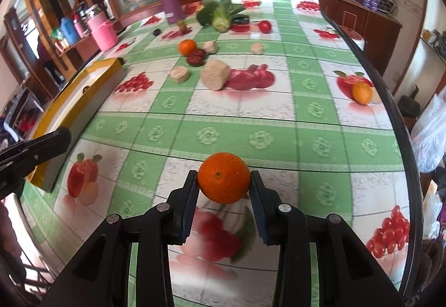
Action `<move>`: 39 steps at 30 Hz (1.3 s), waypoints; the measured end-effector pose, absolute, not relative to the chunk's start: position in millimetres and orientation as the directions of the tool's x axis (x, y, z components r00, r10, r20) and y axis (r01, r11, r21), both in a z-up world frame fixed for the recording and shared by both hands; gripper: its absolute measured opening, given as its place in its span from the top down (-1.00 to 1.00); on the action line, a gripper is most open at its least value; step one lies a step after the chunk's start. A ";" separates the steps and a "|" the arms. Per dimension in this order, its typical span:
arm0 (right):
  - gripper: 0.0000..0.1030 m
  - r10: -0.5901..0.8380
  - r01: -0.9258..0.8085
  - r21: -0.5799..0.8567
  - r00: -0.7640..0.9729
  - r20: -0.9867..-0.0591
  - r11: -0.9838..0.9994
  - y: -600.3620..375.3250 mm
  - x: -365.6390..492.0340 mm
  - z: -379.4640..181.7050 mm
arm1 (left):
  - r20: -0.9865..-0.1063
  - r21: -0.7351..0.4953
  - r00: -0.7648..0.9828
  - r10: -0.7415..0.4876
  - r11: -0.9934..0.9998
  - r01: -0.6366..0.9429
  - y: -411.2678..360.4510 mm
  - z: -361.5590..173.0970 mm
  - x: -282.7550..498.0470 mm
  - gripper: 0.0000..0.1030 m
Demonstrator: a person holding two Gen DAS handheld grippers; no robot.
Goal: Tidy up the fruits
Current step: 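Place the orange in the white tray with the right tool while the left tool releases the plum there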
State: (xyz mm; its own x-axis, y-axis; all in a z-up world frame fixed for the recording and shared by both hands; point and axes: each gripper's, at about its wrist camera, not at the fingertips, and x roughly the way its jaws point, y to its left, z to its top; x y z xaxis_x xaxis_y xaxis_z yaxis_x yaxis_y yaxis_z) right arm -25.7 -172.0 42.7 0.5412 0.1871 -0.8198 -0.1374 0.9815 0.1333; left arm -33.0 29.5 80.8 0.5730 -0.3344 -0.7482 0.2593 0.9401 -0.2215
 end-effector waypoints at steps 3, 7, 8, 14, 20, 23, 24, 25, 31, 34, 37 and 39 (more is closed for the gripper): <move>0.31 0.209 -0.179 0.132 0.532 -0.821 0.975 -152.7 -19.8 46.0 | -0.738 -0.241 0.587 -0.333 0.943 0.231 44.3 82.2 -40.8 0.52; 0.31 0.251 -0.238 0.143 0.525 -0.813 0.961 -126.1 -9.4 54.9 | -0.728 -0.254 0.610 -0.313 0.950 0.183 68.4 83.4 -48.8 0.52; 0.31 0.258 -0.250 0.142 0.526 -0.810 0.958 -120.0 -7.3 57.4 | -0.724 -0.258 0.617 -0.308 0.951 0.171 75.1 84.2 -50.3 0.52; 0.31 0.306 -0.319 0.151 0.520 -0.798 0.936 -83.8 8.3 69.9 | -0.709 -0.264 0.658 -0.254 0.961 0.086 113.6 90.0 -56.8 0.52; 0.31 0.336 -0.361 0.155 0.519 -0.786 0.920 -57.2 23.8 80.6 | -0.708 -0.256 0.681 -0.186 0.967 -0.001 152.6 90.6 -60.9 0.52; 0.31 0.352 -0.383 0.157 0.517 -0.780 0.910 -42.8 32.8 85.7 | -0.716 -0.251 0.681 -0.153 0.967 -0.047 172.3 86.8 -62.6 0.52; 0.31 0.361 -0.390 0.163 0.513 -0.779 0.906 -36.9 37.3 87.9 | -0.720 -0.249 0.679 -0.143 0.967 -0.061 179.0 85.1 -63.6 0.52; 0.31 0.369 -0.396 0.168 0.510 -0.777 0.903 -32.5 41.0 89.4 | -0.723 -0.246 0.678 -0.132 0.966 -0.075 184.8 83.3 -63.7 0.52; 0.31 0.411 -0.436 0.191 0.495 -0.766 0.879 2.2 64.6 97.0 | -0.740 -0.232 0.667 -0.090 0.964 -0.128 213.4 75.2 -63.9 0.52; 0.31 0.429 -0.464 0.198 0.467 -0.773 0.863 25.1 74.5 93.4 | -0.749 -0.238 0.657 -0.087 0.960 -0.145 222.4 69.8 -61.5 0.52; 0.31 0.440 -0.490 0.204 0.434 -0.786 0.847 47.1 81.8 84.4 | -0.757 -0.249 0.646 -0.095 0.957 -0.151 227.4 64.2 -58.6 0.52; 0.31 0.440 -0.509 0.198 0.412 -0.798 0.837 61.0 85.4 77.6 | -0.762 -0.254 0.640 -0.103 0.956 -0.148 228.8 61.9 -55.9 0.52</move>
